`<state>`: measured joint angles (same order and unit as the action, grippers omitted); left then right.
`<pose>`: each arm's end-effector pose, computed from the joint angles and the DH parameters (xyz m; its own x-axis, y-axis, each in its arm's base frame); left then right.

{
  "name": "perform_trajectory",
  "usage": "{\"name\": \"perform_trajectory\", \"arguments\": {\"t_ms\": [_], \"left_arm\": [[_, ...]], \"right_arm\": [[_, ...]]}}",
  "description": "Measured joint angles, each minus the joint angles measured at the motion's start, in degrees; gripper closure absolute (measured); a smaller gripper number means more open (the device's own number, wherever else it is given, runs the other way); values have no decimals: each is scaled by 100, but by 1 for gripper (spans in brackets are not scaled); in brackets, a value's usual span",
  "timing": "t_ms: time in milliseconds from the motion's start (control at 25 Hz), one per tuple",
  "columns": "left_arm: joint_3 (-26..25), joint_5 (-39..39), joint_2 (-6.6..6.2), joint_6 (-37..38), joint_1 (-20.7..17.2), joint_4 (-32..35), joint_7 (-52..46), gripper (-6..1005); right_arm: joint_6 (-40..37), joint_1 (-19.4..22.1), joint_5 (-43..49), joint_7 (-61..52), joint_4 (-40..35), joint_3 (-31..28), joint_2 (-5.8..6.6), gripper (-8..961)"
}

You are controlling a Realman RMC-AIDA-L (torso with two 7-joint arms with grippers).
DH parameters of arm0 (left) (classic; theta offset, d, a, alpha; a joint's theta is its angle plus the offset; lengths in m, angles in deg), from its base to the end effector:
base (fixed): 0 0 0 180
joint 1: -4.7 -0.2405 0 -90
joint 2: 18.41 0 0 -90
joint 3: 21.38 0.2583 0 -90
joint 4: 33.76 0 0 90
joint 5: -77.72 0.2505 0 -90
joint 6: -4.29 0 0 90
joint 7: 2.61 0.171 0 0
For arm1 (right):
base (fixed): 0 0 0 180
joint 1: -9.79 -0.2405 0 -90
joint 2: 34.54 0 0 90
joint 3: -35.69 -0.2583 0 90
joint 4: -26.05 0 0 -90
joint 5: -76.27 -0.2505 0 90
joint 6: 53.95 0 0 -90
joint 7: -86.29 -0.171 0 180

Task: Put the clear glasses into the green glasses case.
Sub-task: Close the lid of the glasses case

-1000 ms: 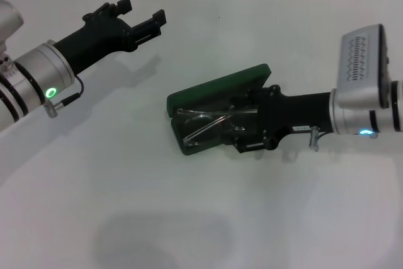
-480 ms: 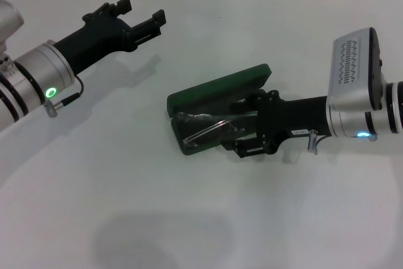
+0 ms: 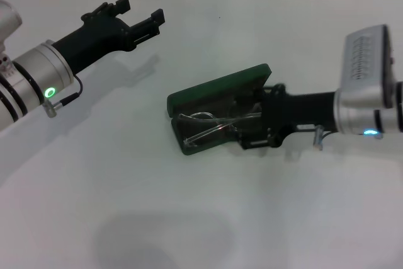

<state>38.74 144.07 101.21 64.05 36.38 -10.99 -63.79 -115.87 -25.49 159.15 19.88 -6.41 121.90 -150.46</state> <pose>-0.2735 0.4364 -0.0511 0.6253 0.2198 0.7488 0.6828 -0.6186 -0.3886 0.2214 0.4052 -0.1130 0.9454 -0.0673 -0.3188 -0.1537 -0.9549 -0.2541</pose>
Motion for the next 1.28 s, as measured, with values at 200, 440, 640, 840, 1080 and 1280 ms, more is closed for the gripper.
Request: {"name": "perform_trajectory", "arguments": {"t_ms": [200, 440, 640, 840, 1080, 1280], "left_arm": [[0, -1, -1, 5, -11, 0, -6, 111], [49, 123, -9, -18, 49, -25, -168, 111], [107, 934, -5, -215, 352, -68, -989, 111], [700, 1449, 25, -373, 728, -202, -1639, 111], [1134, 1412, 66, -312, 775, -204, -1758, 111], [1447, 1328, 70, -235, 706, -212, -1740, 111]], "right_arm": [[-338, 618, -101, 166, -675, -366, 12, 183], [-1132, 1107, -764, 742, -612, -1504, 4, 183], [-1976, 1337, -2641, 1973, 502, -2367, 13, 183], [-2566, 1364, -3517, 2619, 1317, -2833, 34, 183], [-2532, 1379, -3561, 2678, 1438, -2894, 34, 183], [-2464, 1368, -3563, 2680, 1449, -2899, 35, 183]]}}
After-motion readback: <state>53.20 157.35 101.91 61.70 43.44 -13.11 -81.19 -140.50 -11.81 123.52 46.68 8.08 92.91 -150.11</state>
